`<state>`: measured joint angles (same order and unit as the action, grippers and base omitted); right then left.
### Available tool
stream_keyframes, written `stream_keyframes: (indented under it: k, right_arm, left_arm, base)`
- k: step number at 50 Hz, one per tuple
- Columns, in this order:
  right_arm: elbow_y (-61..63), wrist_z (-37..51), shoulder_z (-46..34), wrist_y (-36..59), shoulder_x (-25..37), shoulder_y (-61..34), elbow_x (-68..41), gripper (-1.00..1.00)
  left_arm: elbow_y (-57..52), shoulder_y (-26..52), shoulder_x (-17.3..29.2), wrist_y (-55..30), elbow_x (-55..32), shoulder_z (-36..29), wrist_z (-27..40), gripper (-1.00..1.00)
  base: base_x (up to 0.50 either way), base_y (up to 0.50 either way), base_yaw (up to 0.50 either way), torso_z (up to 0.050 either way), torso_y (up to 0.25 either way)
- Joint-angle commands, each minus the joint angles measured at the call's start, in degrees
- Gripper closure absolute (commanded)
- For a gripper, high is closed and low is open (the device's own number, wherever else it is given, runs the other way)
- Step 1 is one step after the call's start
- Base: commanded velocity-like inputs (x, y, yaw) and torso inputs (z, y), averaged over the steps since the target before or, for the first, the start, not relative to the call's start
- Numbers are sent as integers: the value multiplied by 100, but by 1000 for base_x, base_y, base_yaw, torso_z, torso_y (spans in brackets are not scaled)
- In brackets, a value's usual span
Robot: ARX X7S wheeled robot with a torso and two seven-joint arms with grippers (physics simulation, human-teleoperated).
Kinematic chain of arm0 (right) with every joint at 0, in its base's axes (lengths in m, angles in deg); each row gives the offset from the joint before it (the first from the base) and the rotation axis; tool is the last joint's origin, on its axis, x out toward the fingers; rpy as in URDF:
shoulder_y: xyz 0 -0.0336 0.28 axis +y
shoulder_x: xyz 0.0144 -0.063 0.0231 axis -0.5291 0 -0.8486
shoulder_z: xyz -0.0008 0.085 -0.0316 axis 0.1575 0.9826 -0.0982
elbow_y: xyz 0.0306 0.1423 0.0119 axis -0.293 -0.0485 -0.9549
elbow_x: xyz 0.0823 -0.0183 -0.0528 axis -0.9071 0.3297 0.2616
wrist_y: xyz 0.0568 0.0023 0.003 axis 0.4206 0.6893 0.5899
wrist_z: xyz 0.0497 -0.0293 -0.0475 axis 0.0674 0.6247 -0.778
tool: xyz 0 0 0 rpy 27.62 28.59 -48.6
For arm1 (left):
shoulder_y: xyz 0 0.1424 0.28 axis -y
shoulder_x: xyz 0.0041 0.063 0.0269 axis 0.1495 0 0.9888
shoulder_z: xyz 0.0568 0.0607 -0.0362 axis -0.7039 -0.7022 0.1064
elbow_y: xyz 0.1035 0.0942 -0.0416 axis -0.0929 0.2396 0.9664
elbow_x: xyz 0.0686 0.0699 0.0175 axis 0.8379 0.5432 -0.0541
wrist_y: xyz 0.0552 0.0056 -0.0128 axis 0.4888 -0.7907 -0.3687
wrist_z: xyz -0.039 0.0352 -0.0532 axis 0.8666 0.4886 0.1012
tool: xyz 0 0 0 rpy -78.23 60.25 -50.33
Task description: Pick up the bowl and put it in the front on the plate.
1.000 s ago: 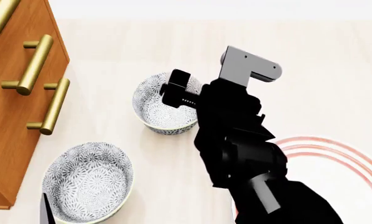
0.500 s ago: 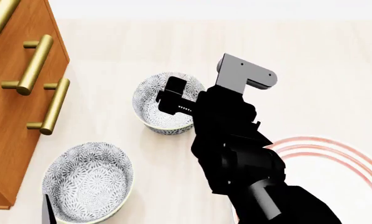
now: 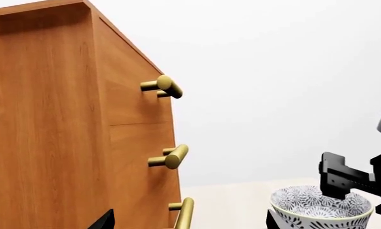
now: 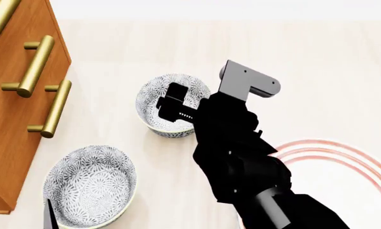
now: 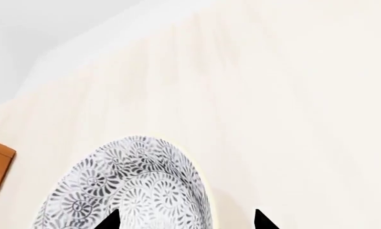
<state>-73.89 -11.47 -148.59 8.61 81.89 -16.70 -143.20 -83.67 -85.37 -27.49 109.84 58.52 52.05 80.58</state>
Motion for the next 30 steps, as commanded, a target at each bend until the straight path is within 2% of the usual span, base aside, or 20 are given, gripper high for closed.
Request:
stream_keyframes:
  k: [1, 30]
  right_arm:
    - [-35, -95, 47, -4, -65, 52, 45, -100]
    - [-97, -165, -102, -111, -137, 177, 163, -100]
  left_arm:
    - [-8, 22, -37, -35, 37, 57, -23, -100]
    - [-8, 34, 10, -43, 22, 1, 25, -100]
  base:
    - [0, 0, 0, 0, 0]
    - [0, 0, 0, 0, 0]
